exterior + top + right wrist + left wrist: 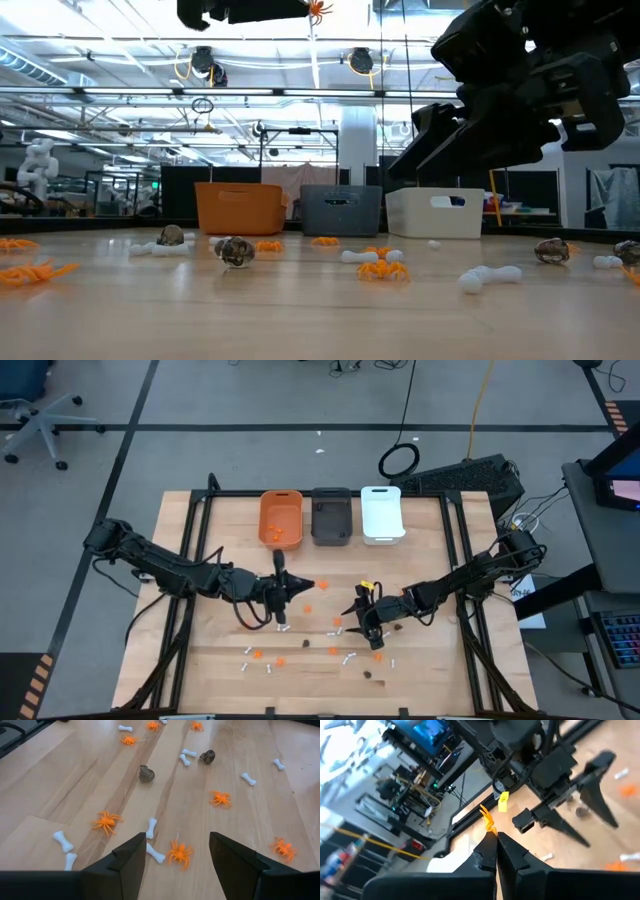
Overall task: Sort Halloween decoration
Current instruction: Put the orange spider toy into the orange bin
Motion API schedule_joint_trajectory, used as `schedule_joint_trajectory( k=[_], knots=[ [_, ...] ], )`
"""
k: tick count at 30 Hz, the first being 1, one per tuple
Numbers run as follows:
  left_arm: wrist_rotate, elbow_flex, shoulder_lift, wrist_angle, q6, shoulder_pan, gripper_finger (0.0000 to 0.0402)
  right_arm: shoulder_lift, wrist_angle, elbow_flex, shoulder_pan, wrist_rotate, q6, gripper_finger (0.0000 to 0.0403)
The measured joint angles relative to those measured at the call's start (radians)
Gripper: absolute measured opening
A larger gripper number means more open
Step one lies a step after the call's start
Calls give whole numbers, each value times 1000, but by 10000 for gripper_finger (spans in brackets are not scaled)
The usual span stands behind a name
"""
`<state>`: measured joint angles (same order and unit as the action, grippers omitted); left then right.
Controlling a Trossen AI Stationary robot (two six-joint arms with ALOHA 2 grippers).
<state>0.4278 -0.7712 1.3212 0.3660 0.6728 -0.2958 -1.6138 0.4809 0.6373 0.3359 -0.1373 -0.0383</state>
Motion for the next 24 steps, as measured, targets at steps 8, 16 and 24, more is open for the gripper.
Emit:
schedule_joint_trajectory(
  k=[8,16,24],
  knots=[
    [83,0,0,-16,-357,14,0,0,3,0,-1,-128,26,203],
    [199,0,0,-179,-646,72,0,0,16,0,-1,-154,118,203],
    [260,1,1,-316,-743,236,0,0,18,0,0,-176,150,203]
  ],
)
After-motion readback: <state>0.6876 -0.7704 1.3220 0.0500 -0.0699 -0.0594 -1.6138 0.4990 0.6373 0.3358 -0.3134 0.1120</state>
